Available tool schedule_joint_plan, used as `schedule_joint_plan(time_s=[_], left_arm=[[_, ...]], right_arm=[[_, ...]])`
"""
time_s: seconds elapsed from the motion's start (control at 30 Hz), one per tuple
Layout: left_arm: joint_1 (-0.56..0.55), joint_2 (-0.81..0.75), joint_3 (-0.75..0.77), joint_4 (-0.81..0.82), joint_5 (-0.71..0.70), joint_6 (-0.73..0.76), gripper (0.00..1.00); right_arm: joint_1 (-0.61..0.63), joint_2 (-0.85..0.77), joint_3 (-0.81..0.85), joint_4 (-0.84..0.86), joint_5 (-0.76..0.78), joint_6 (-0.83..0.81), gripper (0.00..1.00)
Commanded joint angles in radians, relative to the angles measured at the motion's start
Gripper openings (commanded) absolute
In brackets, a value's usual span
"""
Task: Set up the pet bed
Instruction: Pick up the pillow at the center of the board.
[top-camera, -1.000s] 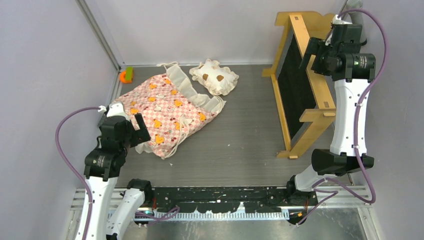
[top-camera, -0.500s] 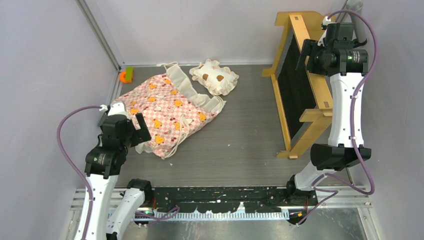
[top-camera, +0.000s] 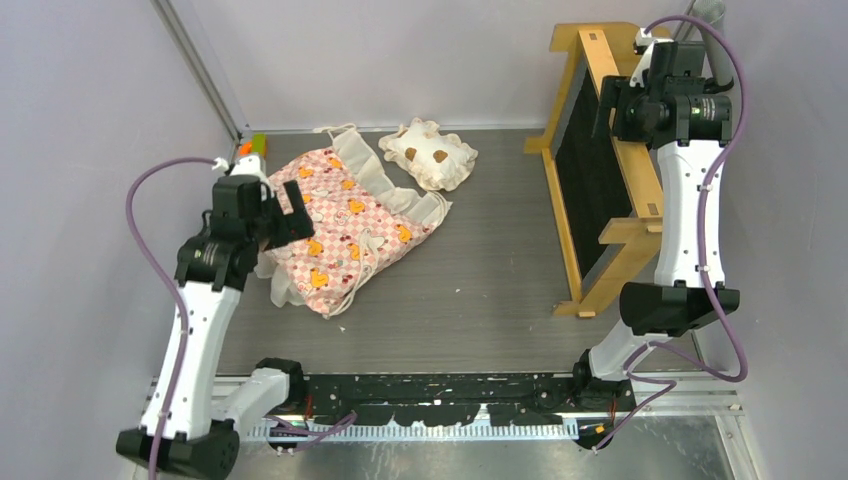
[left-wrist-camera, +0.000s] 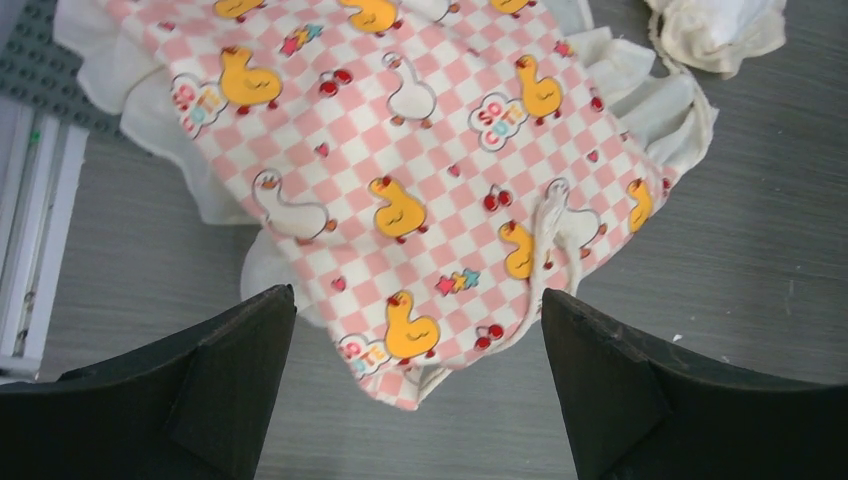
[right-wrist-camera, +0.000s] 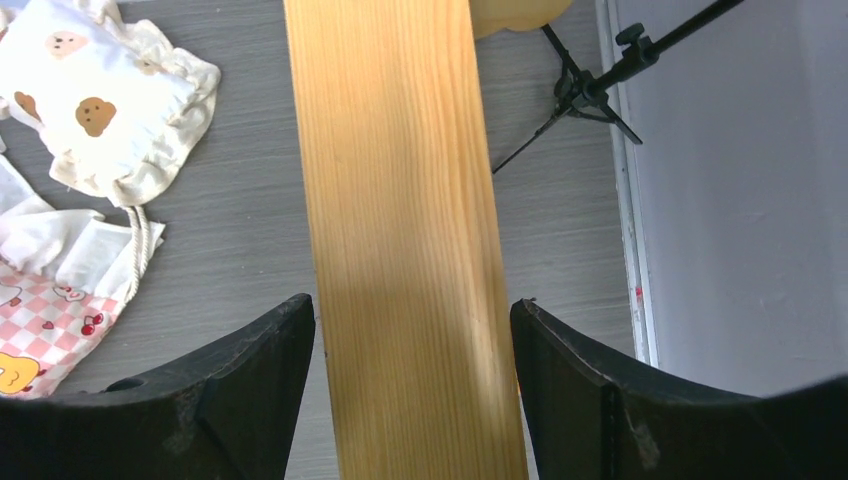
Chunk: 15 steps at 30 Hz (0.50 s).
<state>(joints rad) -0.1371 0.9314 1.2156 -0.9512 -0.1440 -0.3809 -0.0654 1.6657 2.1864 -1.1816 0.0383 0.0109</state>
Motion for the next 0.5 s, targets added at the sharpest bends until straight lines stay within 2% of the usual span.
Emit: schedule_joint_plan(time_s=[0.0, 0.07, 0.17, 0.23, 0.4, 0.47], left_arm=[[-0.069, 0.135, 0.113, 0.120, 0.008, -0.002, 0.95], [-0.140, 0.211, 0.161, 0.140, -0.048, 0.005, 0.95], [-0.257, 0.352, 0.258, 0.149, -0.137, 0.014, 0.97], [-0.308, 0.461, 0.322, 0.168, -0.190, 0.016, 0.99], [-0.346, 0.700, 0.509, 0.239, -0.172, 0.019, 1.00], [-0.348, 0.799, 0.613, 0.247, -0.159, 0.014, 1.00]], right_arm=[[-0.001, 0.011, 0.065, 0.038, -0.061, -0.069, 0.76], [-0.001, 0.019, 0.072, 0.040, -0.068, -0.072, 0.73], [-0.001, 0.031, 0.075, 0.046, -0.068, -0.078, 0.64], [-0.001, 0.040, 0.078, 0.048, -0.072, -0.078, 0.51], [-0.001, 0.041, 0.052, 0.068, -0.071, -0.073, 0.18], [-0.001, 0.037, 0.049, 0.070, -0.062, -0.071, 0.09]])
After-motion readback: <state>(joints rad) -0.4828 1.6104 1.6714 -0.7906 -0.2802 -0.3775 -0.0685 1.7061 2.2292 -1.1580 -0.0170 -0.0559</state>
